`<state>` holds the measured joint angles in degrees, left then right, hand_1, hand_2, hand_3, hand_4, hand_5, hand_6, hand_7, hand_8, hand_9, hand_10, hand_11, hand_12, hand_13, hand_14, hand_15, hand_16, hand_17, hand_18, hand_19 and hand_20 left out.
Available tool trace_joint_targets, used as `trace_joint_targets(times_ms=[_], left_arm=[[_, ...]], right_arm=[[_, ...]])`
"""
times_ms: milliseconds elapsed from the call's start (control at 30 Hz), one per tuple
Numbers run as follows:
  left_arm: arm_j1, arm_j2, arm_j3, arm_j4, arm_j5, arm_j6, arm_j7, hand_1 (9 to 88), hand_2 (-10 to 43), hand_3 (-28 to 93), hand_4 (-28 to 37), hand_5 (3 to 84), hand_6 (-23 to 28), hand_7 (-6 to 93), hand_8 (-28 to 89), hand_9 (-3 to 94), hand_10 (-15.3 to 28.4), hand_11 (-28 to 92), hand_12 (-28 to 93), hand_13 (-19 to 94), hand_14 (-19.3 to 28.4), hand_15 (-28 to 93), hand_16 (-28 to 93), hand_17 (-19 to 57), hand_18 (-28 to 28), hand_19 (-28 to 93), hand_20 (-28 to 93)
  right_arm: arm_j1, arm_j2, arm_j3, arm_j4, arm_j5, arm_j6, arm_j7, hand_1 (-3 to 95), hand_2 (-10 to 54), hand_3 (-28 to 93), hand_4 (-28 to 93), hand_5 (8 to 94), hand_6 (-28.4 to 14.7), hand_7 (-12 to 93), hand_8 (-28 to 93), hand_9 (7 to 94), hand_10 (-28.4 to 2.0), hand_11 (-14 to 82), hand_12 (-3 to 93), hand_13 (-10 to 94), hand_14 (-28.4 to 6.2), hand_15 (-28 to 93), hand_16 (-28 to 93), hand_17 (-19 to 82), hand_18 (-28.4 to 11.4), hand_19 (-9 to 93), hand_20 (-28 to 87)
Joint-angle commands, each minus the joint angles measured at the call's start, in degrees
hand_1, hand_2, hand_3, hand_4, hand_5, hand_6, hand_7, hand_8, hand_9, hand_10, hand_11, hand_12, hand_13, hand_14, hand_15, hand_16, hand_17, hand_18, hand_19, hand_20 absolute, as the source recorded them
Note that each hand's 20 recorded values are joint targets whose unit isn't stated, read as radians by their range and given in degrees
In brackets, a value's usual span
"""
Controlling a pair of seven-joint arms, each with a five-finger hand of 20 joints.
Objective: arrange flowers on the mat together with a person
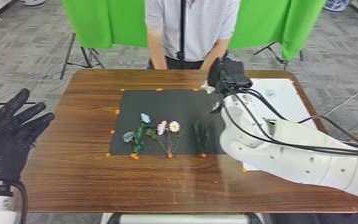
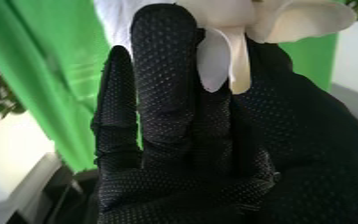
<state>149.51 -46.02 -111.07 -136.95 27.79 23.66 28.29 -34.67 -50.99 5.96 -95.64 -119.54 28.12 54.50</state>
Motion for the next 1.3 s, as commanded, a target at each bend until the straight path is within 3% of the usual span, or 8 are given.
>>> trace_joint_targets(times_ms=[33, 133, 467, 633, 767, 833, 1067, 1300], left_arm=[[-0.24, -0.42, 0.52, 0.29, 0.45, -0.84, -0.9, 21.9, 8.3, 74, -26.0, 31.4, 4.5, 11.6, -9, 31.0, 15.7, 21, 13, 22, 22.0, 49, -5, -9.4, 19.8, 41, 19], [-0.63, -1.09, 0.41, 0.34, 0.89, -1.13, -1.77, 21.9, 8.3, 74, -26.0, 31.5, 4.6, 11.6, -9, 31.0, 15.7, 21, 13, 22, 21.9, 49, -5, -9.4, 19.8, 41, 19], [-1.51, -0.93, 0.8, 0.63, 1.02, -1.36, -2.33, 21.9, 8.3, 74, -26.0, 31.5, 4.6, 11.6, -9, 31.0, 15.7, 20, 13, 22, 22.0, 49, -5, -9.4, 19.7, 41, 19], [-1.24, -0.2, 0.84, 0.64, 0.44, -1.23, -1.66, 22.0, 8.3, 74, -26.0, 31.5, 4.6, 11.7, -9, 31.0, 15.7, 21, 13, 22, 21.9, 49, -5, -9.4, 19.7, 41, 19], [-1.14, -0.44, 0.72, 0.59, 0.6, -1.22, -1.82, 21.9, 8.3, 74, -26.0, 31.5, 4.7, 11.8, -9, 31.0, 15.7, 21, 13, 22, 22.0, 49, -5, -9.4, 19.8, 41, 19], [-0.6, -0.38, 0.61, 0.49, 0.58, -1.17, -1.51, 22.0, 8.3, 74, -26.0, 31.6, 4.7, 11.8, -9, 31.1, 15.6, 21, 13, 22, 22.0, 49, -5, -9.4, 19.7, 41, 19], [-1.15, -1.39, 0.6, 0.51, 1.34, -1.6, -2.75, 22.0, 8.3, 74, -25.9, 31.6, 4.8, 11.6, -9, 31.0, 15.7, 21, 13, 22, 21.9, 49, -5, -9.4, 19.7, 41, 19], [-0.84, -0.84, 0.55, 0.48, 0.91, -1.3, -2.51, 22.0, 8.4, 74, -25.9, 31.6, 4.8, 11.7, -9, 31.0, 15.8, 21, 13, 22, 22.0, 49, -5, -9.4, 19.7, 41, 19]], right_arm=[[-1.44, -2.36, -2.28, 1.45, 1.95, -3.06, -1.41, 58.1, -9.5, 66, -28, 83.7, 5.0, 23, 1, 93.6, -4.1, 9.3, 36.0, 80, -0.2, 44, 33, 26, -15.4, 77, 8], [-2.06, -2.84, -2.54, 2.08, 2.75, -3.5, -1.74, 58.0, -9.5, 66, -28, 83.4, 5.1, 23, 1, 93.4, -4.1, 9.2, 36.0, 80, -0.4, 44, 33, 26, -15.4, 77, 8], [-2.62, -3.3, -3.12, 2.42, 4.07, -6.58, -2.95, 56.1, -9.5, 67, -28, 79.4, 4.9, 21, -2, 89.2, -5.9, 7.9, 34.5, 76, -1.7, 45, 31, 23, -15.9, 76, 9], [-2.28, -3.42, -3.92, 2.28, 3.1, -9.43, -2.7, 55.3, -9.5, 67, -28, 77.6, 4.9, 19, -3, 87.2, -6.7, 7.4, 34.0, 74, -2.4, 45, 31, 21, -16.1, 75, 9], [-2.8, -3.19, -3.3, 2.02, 3.62, -11.17, -2.9, 53.9, -9.5, 67, -28, 76.5, 4.8, 19, -3, 85.1, -7.3, 7.9, 33.4, 72, -3.0, 46, 30, 20, -16.3, 75, 9], [-2.67, -3.13, -3.6, 1.95, 2.66, -12.21, -2.43, 53.4, -9.5, 68, -28, 75.9, 4.8, 19, -3, 83.2, -7.7, 9.8, 31.7, 71, -3.4, 47, 28, 19, -16.4, 74, 10], [-3.14, -2.62, -2.67, 1.15, 2.77, -13.95, -1.98, 46.0, -9.5, 73, -28, 70.2, 4.6, 17, -6, 72.6, -10.7, 23.0, 18.3, 67, -7.3, 53, 19, 17, -17.3, 72, 13], [-2.81, -2.36, -2.88, 0.64, 2.55, -14.04, -1.09, 41.4, -9.5, 78, -28, 67.5, 4.4, 16, -13, 69.2, -11.6, 23.2, 16.3, 64, -8.9, 56, 16, 15, -18.2, 71, 14]])
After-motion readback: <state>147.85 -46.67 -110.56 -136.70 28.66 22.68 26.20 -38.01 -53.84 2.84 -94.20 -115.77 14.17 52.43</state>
